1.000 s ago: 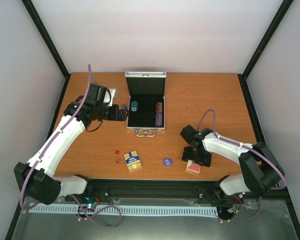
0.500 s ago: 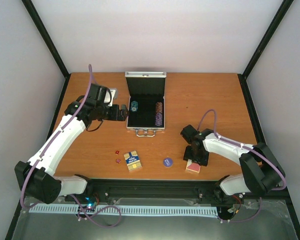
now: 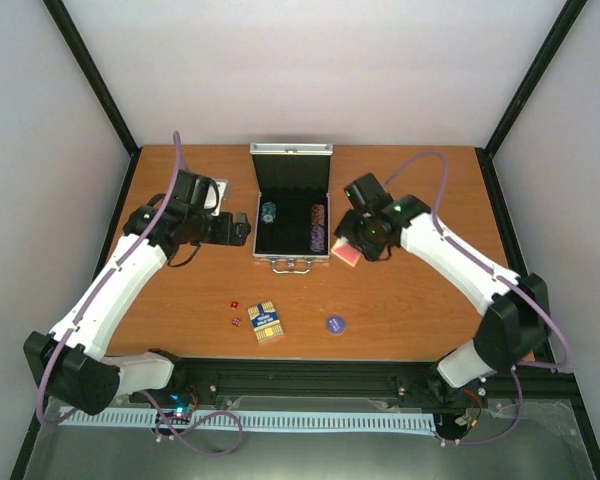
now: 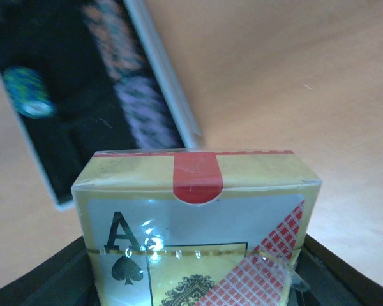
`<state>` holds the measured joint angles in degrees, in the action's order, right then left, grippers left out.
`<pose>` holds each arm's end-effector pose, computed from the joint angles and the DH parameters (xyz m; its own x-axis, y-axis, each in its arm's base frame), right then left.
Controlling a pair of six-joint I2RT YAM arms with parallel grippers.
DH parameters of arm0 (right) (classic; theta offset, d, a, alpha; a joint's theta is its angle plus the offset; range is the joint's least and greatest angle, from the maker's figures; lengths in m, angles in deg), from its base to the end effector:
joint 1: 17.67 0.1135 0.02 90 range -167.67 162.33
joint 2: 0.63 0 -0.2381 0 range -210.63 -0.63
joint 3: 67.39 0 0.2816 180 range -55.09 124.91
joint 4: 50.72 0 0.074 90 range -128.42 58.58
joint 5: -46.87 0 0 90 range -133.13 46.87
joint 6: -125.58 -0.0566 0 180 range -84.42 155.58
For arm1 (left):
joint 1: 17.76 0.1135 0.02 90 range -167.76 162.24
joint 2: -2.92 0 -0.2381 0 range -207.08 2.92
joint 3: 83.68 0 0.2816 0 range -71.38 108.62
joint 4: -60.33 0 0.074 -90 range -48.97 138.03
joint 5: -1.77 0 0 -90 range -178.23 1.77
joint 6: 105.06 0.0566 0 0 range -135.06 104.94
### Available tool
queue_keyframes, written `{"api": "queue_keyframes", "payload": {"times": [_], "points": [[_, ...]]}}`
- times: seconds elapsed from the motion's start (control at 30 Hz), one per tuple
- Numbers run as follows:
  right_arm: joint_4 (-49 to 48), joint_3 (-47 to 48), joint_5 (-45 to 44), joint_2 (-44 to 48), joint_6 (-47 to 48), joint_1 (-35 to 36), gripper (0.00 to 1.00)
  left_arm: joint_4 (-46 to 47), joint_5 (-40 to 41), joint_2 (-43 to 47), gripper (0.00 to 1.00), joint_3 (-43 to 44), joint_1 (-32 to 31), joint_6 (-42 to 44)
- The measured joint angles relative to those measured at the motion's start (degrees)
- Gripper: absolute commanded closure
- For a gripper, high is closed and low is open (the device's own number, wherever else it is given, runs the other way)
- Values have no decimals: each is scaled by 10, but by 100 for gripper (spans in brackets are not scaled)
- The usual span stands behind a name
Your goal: Pack up texas hold em set
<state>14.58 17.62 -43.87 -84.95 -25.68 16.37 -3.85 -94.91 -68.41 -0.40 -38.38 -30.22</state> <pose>0.2772 0.1864 0.2358 -0.8467 0.4861 -0.2164 0.3895 0.8433 0.3703 0.2776 -0.1115 0.2944 -0.8230 0.0322 -0.5671 0.2085 0.9458 -0.2489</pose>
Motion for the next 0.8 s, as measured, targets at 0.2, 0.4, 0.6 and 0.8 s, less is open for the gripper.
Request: {"api": "queue_keyframes", "payload": {"times": [0.2, 0.4, 0.6, 0.8], "points": [[-61, 150, 17, -151, -54, 0, 97, -24, 56, 52, 1, 2, 0, 0], [-102, 307, 29, -309, -63, 3, 97, -35, 83, 100, 1, 21, 0, 0], [-141, 372, 33, -375, -89, 5, 97, -42, 104, 107, 1, 26, 0, 2], [-171, 398, 21, -405, -139, 9, 97, -51, 116, 107, 1, 26, 0, 7]]}}
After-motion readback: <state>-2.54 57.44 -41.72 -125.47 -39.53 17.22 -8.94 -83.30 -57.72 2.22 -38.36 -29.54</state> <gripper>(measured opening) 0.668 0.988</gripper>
